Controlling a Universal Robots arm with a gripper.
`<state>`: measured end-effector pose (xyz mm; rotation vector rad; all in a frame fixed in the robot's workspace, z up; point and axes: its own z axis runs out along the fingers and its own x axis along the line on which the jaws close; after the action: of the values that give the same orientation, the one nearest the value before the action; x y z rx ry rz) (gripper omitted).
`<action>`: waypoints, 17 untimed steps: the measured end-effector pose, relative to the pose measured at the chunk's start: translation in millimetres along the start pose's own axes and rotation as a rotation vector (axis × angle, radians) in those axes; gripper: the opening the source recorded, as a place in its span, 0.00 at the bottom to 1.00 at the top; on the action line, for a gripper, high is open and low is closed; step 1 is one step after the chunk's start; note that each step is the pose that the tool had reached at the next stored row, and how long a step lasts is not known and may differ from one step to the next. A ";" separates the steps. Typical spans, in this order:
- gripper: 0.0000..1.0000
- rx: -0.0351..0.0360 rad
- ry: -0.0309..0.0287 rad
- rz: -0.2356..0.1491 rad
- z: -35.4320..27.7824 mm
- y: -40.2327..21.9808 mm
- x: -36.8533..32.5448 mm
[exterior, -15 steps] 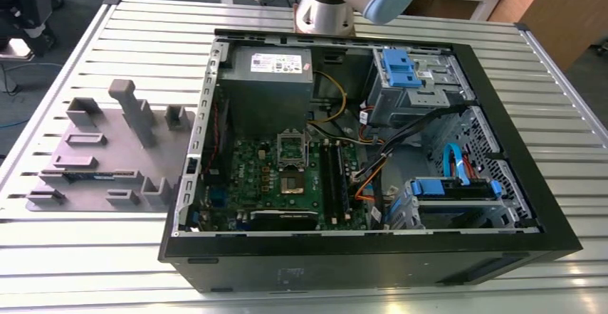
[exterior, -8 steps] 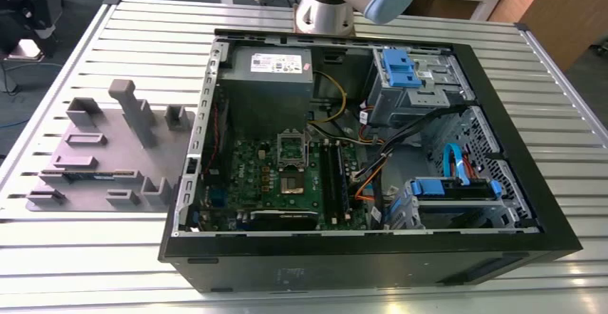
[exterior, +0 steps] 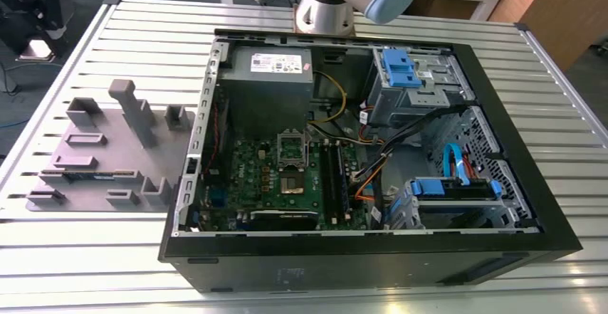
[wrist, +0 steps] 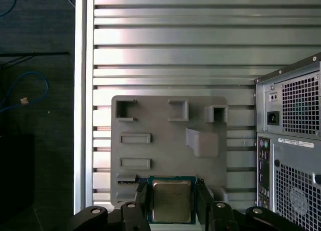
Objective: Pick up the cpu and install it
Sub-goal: 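Pick up the cpu and move it towards the insertion slot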
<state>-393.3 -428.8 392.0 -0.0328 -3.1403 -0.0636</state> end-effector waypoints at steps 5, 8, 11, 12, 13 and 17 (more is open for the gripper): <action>0.47 0.0000 0.0000 0.000 0.2 0.1 -7.2; 0.47 0.0001 0.0000 0.000 0.4 0.2 -11.4; 0.47 0.0001 0.0000 0.000 0.5 0.3 -15.6; 0.47 0.0000 0.0000 0.000 0.6 0.3 -16.9; 0.47 0.0000 0.0000 0.000 0.6 0.4 -18.2; 0.47 0.0000 0.0000 0.000 0.8 0.5 -24.1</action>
<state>-369.2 -428.8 391.2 -0.0328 -3.1403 -0.0635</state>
